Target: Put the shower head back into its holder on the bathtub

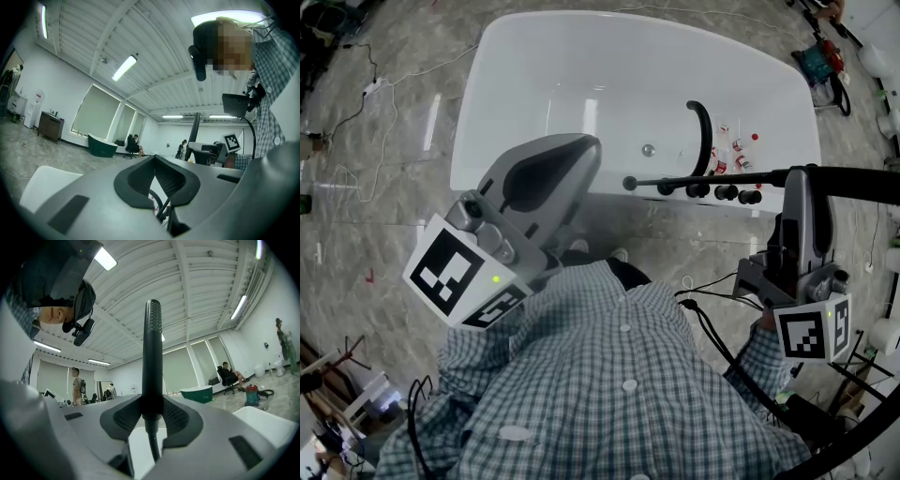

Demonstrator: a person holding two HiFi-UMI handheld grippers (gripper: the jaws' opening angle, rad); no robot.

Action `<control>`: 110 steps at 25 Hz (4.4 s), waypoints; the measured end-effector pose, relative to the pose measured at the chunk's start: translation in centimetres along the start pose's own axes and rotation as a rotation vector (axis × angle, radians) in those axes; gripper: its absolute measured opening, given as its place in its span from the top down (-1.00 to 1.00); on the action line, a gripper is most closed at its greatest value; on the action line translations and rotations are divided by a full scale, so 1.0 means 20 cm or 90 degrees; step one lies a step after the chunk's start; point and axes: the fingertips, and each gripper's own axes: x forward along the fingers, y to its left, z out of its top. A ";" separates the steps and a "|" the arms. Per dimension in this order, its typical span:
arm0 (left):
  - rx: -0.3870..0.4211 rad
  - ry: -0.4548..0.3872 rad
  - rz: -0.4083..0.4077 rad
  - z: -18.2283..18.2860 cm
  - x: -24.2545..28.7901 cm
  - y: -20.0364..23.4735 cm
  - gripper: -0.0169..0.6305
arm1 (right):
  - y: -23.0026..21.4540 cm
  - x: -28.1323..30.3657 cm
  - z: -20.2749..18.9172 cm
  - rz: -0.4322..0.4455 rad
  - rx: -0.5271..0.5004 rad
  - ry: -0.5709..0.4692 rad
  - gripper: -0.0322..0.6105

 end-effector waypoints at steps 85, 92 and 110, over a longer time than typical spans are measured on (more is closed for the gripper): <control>-0.103 0.098 0.003 -0.54 -0.04 0.20 0.92 | 0.07 0.17 -0.95 0.007 0.089 0.228 0.51; -0.107 0.104 0.001 -0.58 -0.03 0.21 0.92 | 0.07 0.16 -1.02 0.020 0.056 0.237 0.51; -0.120 0.112 -0.002 -0.78 0.11 0.29 0.92 | -0.05 0.25 -1.31 0.041 0.037 0.271 0.52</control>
